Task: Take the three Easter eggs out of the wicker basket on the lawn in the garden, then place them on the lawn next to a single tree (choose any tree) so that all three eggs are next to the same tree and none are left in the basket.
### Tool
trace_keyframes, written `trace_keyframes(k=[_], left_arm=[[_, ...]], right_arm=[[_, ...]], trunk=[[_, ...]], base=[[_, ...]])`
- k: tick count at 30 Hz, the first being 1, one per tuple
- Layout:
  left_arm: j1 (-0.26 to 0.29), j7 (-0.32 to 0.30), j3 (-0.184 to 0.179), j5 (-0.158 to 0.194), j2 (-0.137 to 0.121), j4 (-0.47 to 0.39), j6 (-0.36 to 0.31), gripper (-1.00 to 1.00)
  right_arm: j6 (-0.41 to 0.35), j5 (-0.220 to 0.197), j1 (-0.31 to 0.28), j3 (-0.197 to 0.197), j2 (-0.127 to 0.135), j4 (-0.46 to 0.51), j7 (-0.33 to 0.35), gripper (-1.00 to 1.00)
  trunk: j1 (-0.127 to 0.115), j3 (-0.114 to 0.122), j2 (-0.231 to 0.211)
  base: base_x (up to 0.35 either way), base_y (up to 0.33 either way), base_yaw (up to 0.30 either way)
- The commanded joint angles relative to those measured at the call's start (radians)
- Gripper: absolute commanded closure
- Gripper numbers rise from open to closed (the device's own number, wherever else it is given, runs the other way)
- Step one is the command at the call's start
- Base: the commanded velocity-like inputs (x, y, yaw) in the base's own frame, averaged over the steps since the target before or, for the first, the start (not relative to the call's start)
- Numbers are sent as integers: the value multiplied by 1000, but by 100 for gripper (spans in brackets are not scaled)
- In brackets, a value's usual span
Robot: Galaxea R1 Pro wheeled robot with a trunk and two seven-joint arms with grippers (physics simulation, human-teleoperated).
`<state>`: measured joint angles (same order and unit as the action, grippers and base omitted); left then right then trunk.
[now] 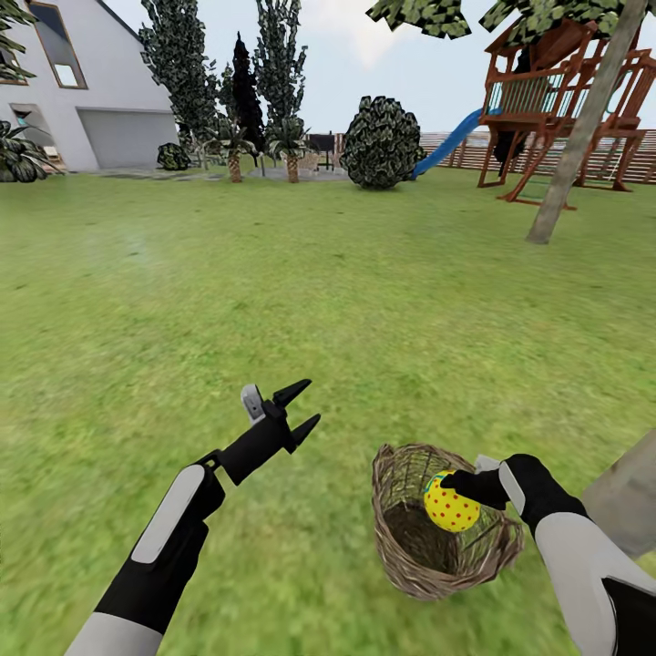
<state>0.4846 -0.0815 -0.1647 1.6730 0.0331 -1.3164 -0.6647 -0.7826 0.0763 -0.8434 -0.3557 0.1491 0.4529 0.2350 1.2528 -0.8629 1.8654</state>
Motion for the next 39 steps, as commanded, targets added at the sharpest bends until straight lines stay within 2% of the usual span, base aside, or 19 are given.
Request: trace_keyframes(k=[1,12,19,29,39], left_arm=[[0,-3,1,1,0,0,-3,-100],[0,-3,-1,1,1,0,-3,-100],[-1,-57,-1,-1,0,1,-1,-100],[-3,-67,-1,-1,0,2,-2,-100],[-3,-67,-1,1,1,8,-3,-100]], right_arm=[[-4,8,0,-6,-1,1,6,100],[-4,8,-1,-6,0,1,6,100],[-4,8,-1,-6,0,1,6,100],[-4,8,-1,-6,0,1,6,100],[-4,8,0,-6,-1,1,6,100]], trunk=[[0,-1,0],[0,-1,0],[0,0,0],[0,4,0],[0,4,0]], base=[[65,112,0],[135,268,-3],[9,21,-248],[0,0,-278],[113,258,-33]])
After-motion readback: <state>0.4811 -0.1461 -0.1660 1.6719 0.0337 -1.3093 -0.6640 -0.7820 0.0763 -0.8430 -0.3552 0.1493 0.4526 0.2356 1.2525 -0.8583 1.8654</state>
